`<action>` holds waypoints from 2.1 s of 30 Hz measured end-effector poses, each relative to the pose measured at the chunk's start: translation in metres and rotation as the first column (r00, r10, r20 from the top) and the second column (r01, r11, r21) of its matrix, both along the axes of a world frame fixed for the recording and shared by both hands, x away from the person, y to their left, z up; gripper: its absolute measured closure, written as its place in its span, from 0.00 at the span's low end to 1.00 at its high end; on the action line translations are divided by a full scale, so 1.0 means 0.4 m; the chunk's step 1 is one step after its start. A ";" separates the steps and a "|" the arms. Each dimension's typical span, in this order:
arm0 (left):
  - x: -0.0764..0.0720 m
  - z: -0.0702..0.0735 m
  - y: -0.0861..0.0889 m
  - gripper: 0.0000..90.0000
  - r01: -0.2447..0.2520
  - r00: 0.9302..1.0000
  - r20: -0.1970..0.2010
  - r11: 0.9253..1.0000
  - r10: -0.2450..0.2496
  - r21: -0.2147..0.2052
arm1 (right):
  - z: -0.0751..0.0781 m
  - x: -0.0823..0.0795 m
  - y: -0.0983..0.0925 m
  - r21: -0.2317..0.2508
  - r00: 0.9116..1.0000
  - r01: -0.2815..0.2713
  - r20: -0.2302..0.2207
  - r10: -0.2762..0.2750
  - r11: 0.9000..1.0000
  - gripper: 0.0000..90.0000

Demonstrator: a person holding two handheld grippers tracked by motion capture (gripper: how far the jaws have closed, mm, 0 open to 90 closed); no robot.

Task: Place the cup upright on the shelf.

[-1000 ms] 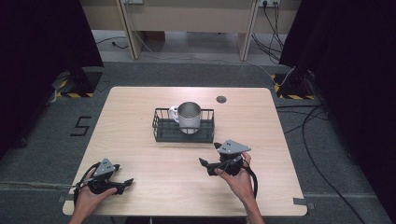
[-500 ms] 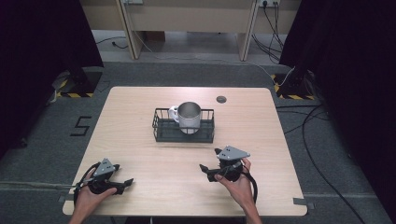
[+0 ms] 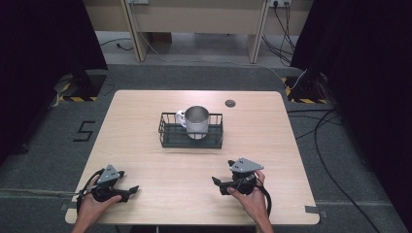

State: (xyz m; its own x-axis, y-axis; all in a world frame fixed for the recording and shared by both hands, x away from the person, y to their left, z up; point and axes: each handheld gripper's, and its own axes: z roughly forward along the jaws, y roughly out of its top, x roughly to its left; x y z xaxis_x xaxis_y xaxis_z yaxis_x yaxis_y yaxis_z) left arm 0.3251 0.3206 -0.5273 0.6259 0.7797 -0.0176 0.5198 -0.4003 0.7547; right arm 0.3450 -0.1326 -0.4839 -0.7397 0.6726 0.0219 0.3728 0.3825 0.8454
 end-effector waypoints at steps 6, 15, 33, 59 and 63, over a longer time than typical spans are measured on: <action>0.000 0.000 0.000 0.16 0.000 1.000 0.000 1.000 0.000 0.000 | -0.015 -0.008 -0.009 -0.005 1.000 0.011 -0.019 -0.011 1.000 0.17; 0.000 0.000 0.000 0.16 0.000 1.000 0.000 1.000 0.000 0.000 | -0.029 -0.017 -0.015 -0.014 0.999 0.017 -0.034 -0.018 1.000 0.17; 0.000 0.000 0.000 0.16 0.000 1.000 0.000 1.000 0.000 0.000 | -0.062 -0.039 -0.019 -0.056 0.996 0.029 -0.083 -0.034 0.998 0.17; 0.000 0.000 0.000 0.16 0.000 1.000 0.000 1.000 0.000 0.001 | -0.094 -0.072 -0.033 -0.161 0.992 0.034 -0.117 -0.053 0.986 0.16; 0.000 0.000 0.000 0.16 0.000 1.000 0.001 1.000 0.000 0.001 | -0.095 -0.074 -0.032 -0.166 0.992 0.037 -0.115 -0.056 0.985 0.15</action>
